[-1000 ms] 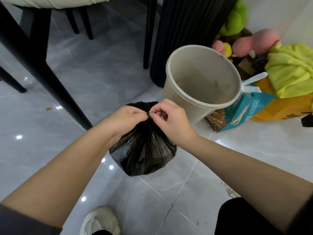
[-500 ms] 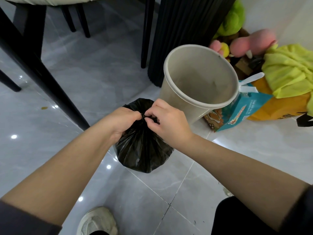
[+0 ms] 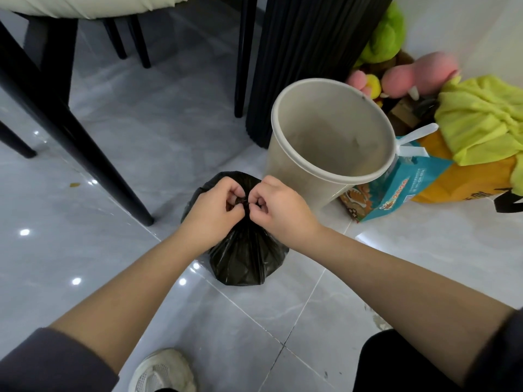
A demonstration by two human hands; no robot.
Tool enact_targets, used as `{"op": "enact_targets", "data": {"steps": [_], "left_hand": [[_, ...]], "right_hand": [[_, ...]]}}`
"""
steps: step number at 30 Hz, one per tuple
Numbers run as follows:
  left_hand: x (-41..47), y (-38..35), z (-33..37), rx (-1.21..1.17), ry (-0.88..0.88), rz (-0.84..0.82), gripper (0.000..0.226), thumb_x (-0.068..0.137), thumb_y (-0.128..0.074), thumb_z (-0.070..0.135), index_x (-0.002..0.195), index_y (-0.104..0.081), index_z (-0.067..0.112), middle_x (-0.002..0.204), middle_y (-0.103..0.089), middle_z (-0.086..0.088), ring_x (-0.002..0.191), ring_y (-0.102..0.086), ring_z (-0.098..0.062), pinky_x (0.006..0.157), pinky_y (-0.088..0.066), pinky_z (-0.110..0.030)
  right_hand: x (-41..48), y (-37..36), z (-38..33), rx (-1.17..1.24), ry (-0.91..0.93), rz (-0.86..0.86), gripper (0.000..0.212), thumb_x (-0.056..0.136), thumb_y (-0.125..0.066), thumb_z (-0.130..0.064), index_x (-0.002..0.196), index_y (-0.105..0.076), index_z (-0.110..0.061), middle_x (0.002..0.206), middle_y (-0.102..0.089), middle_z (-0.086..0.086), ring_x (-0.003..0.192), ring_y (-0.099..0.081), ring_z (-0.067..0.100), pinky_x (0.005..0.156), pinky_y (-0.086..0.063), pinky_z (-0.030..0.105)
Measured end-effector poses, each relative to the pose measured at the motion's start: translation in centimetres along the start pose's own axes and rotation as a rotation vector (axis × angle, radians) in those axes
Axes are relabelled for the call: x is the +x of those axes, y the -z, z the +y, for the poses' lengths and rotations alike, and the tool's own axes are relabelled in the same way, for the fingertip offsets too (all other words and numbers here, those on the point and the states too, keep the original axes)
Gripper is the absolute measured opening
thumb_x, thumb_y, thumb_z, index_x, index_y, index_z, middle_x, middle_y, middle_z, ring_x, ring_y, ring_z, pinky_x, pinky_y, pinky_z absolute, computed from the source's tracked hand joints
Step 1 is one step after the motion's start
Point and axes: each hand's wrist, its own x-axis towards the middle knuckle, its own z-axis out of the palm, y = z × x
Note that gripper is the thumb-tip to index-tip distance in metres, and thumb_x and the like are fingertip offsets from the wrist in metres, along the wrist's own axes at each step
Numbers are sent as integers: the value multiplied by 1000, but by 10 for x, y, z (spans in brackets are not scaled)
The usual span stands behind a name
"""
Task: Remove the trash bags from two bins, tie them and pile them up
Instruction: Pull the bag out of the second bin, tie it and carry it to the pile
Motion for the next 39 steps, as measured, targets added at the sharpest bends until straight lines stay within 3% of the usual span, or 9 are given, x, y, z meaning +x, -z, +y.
{"op": "enact_targets", "data": {"steps": [7, 12, 15, 17, 18, 21, 27, 32, 39], "left_hand": [[-4, -7, -3, 152, -153, -47, 21, 82, -60, 21, 103, -63, 23, 91, -62, 8, 80, -56, -6, 67, -38, -11], [-1, -2, 2, 217, -136, 1, 11, 80, -64, 18, 91, -64, 18, 71, -64, -1, 57, -51, -8, 56, -37, -19], [1, 7, 7, 178, -130, 0, 10, 79, -66, 18, 87, -64, 22, 74, -64, 2, 66, -57, -13, 60, -41, -21], [2, 12, 11, 111, -142, -3, 12, 77, -68, 14, 82, -64, 24, 76, -66, 5, 70, -58, -11, 63, -40, -15], [3, 14, 13, 84, -142, -15, 13, 77, -68, 14, 79, -63, 25, 76, -66, 5, 70, -58, -11, 64, -41, -15], [9, 16, 15, 20, -125, -23, 12, 75, -67, 17, 75, -64, 29, 75, -67, 6, 71, -61, -16, 69, -48, -28], [8, 22, 10, -105, -31, -62, 18, 77, -68, 8, 72, -64, 25, 59, -63, 3, 51, -59, -11, 61, -52, -31], [8, 23, 10, -230, 41, -10, 15, 80, -69, 6, 77, -67, 20, 60, -66, -1, 57, -65, -16, 61, -57, -31], [9, 33, 29, -233, 96, -133, 13, 86, -65, 9, 84, -68, 21, 73, -69, 0, 63, -66, -10, 63, -54, -28]], "right_hand": [[0, -2, 6, 209, -74, 21, 3, 80, -62, -9, 80, -64, -11, 80, -49, -5, 70, -52, 12, 69, -47, 26], [4, -3, 9, 281, -66, -3, 4, 80, -64, -9, 81, -65, -13, 79, -49, -10, 71, -54, 9, 69, -47, 21], [9, 3, 19, 349, -25, -99, 27, 76, -70, -10, 101, -61, -13, 96, -52, -11, 92, -54, 6, 82, -42, 13], [11, 2, 29, 282, 19, -186, 45, 73, -72, -20, 115, -56, -18, 113, -56, -6, 109, -51, 14, 97, -40, 25], [11, -1, 31, 232, 31, -197, 44, 72, -71, -27, 115, -58, -22, 115, -57, -5, 110, -50, 18, 99, -40, 35], [12, -11, 31, 174, 18, -81, 24, 72, -61, -28, 93, -69, -22, 99, -62, -4, 95, -52, 22, 88, -44, 50], [15, -17, 31, 169, 37, 6, 15, 73, -60, -22, 84, -71, -23, 85, -62, -9, 84, -51, 14, 81, -46, 50], [23, -14, 24, 150, -5, 12, 19, 73, -60, -23, 90, -70, -26, 89, -64, -6, 91, -56, 17, 84, -44, 48], [16, -5, 11, 260, -53, 44, 16, 79, -59, -16, 83, -73, -21, 82, -58, -10, 83, -60, 15, 80, -48, 49]]}}
